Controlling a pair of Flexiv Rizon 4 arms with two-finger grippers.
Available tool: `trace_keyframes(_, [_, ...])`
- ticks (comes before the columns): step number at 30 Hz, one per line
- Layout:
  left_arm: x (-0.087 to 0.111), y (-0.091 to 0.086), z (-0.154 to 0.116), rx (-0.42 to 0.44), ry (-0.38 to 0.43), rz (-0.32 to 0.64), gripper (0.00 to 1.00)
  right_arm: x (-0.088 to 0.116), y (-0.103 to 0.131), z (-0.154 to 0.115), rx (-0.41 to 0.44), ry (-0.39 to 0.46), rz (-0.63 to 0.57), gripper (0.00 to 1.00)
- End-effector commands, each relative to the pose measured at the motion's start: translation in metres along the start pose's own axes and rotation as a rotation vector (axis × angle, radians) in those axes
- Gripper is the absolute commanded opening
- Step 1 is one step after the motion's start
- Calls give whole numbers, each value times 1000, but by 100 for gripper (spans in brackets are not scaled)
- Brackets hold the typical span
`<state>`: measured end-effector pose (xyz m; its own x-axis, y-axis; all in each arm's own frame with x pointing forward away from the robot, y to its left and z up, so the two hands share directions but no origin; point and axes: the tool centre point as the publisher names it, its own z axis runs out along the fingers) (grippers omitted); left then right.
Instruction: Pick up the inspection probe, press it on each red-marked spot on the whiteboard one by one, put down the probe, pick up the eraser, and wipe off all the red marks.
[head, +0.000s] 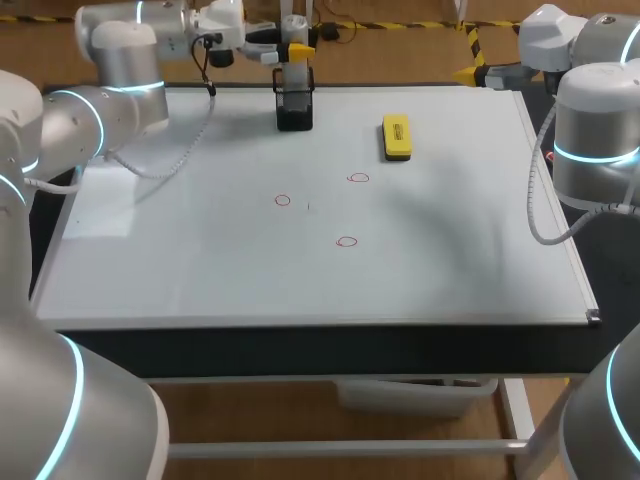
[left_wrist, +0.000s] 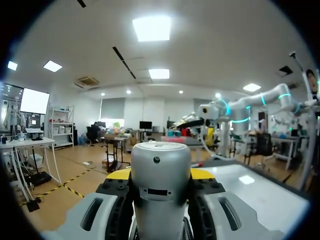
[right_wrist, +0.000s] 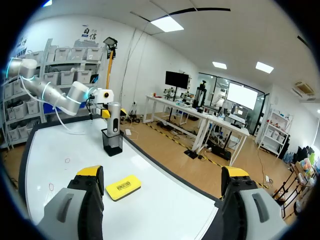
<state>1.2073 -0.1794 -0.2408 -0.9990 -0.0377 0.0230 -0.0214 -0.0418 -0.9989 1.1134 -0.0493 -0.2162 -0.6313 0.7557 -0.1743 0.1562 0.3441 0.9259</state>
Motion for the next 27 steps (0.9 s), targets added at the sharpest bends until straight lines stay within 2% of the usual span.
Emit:
trace_keyframes(1, [-7, -9, -2, -14, 102, 4, 0, 0, 0, 0, 2, 1, 0, 100])
trace_keyframes(8, [-1, -26, -1, -28, 96, 22, 0, 0, 0, 0, 2, 1, 0, 100])
trace_keyframes(14, [3, -34, -1, -23, 99, 29, 0, 0, 0, 0, 2, 1, 0, 100])
trace_keyframes(27, [16, -58, -9, 19, 44, 23, 0, 0, 0, 0, 2, 1, 0, 100])
